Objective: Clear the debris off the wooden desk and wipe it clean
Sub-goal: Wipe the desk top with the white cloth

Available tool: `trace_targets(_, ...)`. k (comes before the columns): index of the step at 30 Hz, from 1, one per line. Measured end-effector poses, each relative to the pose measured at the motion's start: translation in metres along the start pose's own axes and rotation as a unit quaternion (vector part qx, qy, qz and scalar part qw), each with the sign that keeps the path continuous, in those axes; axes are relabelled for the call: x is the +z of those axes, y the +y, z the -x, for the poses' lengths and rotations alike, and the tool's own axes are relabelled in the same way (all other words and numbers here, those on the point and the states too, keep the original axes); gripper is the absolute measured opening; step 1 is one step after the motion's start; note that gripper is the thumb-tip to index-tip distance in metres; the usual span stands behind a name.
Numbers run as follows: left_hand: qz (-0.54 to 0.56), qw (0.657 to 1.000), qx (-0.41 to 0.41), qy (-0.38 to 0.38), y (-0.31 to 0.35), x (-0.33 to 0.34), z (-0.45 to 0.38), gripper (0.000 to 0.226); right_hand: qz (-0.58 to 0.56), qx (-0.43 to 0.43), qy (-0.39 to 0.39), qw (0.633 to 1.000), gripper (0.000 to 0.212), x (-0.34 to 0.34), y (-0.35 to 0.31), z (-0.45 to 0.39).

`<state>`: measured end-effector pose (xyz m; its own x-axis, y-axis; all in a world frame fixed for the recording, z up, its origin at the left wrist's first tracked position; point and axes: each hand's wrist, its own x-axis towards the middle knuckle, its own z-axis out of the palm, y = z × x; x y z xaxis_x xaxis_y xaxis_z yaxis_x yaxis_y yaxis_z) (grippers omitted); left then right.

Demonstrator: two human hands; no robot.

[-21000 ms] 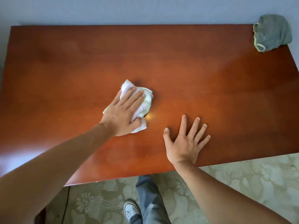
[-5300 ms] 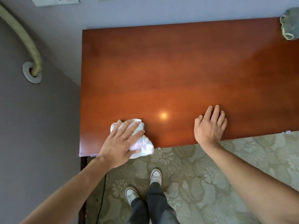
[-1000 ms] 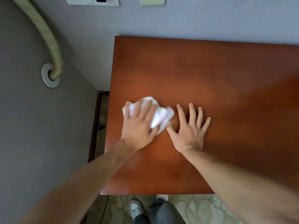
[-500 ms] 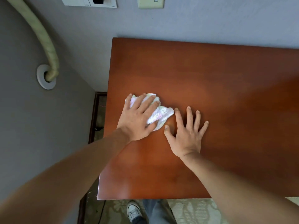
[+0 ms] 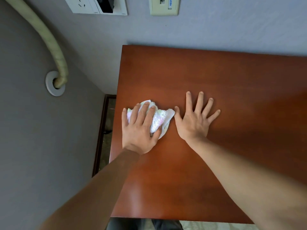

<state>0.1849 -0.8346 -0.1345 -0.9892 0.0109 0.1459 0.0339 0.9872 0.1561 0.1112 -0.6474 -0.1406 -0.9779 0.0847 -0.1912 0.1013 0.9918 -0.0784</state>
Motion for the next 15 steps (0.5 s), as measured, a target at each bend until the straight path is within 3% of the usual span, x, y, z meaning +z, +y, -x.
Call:
trace_targets(4, 0.008, 1.000, -0.002, -0.008, 0.010, -0.001, 0.005, 0.066, -0.009, 0.006, 0.000, 1.000, 0.075, -0.002, 0.002, 0.002)
trace_targets(8, 0.028, 0.975, 0.217, -0.037, -0.017, -0.007, 0.007, 0.063, -0.008, 0.004, -0.010, 1.000, 0.074, -0.006, 0.000, 0.002)
trace_targets(10, -0.009, 0.966, 0.252, -0.064, -0.038, -0.009, -0.006, 0.066, -0.014, 0.011, -0.012, 1.000, 0.074, -0.007, 0.001, 0.001)
trace_targets(11, -0.027, 0.978, 0.196, -0.060, -0.044, -0.008, -0.013, 0.067, -0.015, 0.012, -0.015, 1.000, 0.074, -0.007, 0.001, 0.001)
trace_targets(13, -0.060, 0.997, -0.024, -0.040, -0.046, -0.007, -0.029, 0.067, -0.014, 0.012, -0.018, 1.000, 0.074, -0.006, 0.000, 0.001)
trace_targets(15, -0.068, 0.979, -0.190, -0.027, -0.030, -0.008, -0.034, 0.068, -0.018, 0.015, -0.019, 1.000, 0.075, -0.006, 0.000, 0.000)
